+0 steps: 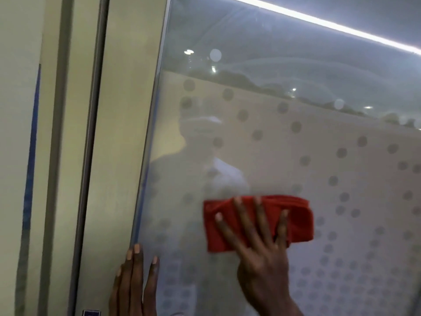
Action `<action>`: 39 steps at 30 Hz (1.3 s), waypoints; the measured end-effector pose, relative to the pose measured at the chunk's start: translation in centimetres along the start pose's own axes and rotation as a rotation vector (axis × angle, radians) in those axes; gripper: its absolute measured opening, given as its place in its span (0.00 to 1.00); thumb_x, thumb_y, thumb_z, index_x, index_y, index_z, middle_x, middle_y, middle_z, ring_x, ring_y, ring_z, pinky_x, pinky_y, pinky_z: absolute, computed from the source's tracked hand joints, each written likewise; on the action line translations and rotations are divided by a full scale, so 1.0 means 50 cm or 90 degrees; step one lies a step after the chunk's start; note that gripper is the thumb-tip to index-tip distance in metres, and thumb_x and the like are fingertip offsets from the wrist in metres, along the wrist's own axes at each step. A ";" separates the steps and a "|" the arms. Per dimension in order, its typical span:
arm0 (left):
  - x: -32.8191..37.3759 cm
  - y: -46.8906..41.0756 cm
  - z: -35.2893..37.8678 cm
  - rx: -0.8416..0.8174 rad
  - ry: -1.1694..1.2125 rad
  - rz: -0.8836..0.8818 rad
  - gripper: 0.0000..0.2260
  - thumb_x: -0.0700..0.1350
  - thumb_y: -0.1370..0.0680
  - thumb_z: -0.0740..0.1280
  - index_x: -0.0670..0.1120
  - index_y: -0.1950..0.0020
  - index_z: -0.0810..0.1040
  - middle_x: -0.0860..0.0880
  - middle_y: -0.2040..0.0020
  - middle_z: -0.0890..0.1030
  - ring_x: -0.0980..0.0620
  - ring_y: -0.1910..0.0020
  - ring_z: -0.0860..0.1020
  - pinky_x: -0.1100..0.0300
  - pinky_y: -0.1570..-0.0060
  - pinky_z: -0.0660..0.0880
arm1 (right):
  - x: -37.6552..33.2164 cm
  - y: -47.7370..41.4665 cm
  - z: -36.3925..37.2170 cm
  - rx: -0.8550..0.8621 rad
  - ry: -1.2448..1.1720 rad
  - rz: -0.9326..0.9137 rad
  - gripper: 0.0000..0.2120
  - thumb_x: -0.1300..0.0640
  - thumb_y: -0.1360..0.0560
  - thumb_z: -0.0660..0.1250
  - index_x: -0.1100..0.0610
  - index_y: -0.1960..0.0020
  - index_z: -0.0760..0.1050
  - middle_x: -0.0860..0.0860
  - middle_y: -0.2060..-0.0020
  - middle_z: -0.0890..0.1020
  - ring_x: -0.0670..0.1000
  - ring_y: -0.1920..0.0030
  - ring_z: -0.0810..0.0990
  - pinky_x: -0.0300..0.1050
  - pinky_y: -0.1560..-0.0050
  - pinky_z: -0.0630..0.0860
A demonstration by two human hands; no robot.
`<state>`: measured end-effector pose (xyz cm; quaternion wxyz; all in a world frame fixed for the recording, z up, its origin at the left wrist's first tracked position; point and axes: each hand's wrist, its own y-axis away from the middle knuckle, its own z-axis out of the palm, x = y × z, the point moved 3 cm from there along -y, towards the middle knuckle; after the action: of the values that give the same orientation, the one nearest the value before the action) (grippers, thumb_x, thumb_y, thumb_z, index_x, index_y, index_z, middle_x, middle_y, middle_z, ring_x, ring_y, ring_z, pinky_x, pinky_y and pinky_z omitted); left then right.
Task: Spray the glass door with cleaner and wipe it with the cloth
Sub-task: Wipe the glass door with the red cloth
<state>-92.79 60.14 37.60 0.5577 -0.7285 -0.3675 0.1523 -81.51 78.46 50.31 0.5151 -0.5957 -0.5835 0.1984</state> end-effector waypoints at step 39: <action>-0.072 0.048 0.006 -0.124 0.094 0.101 0.54 0.73 0.26 0.62 0.31 0.16 0.57 0.30 0.14 0.52 0.30 0.13 0.50 0.42 0.15 0.51 | 0.000 -0.073 -0.022 0.112 -0.079 0.305 0.43 0.63 0.33 0.58 0.49 0.18 0.69 0.59 0.15 0.62 0.65 0.13 0.54 0.80 0.20 0.47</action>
<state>-94.56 57.54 34.58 0.4960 -0.8152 -0.2799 0.1054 -82.38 77.29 53.80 0.4665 -0.6565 -0.4369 0.4005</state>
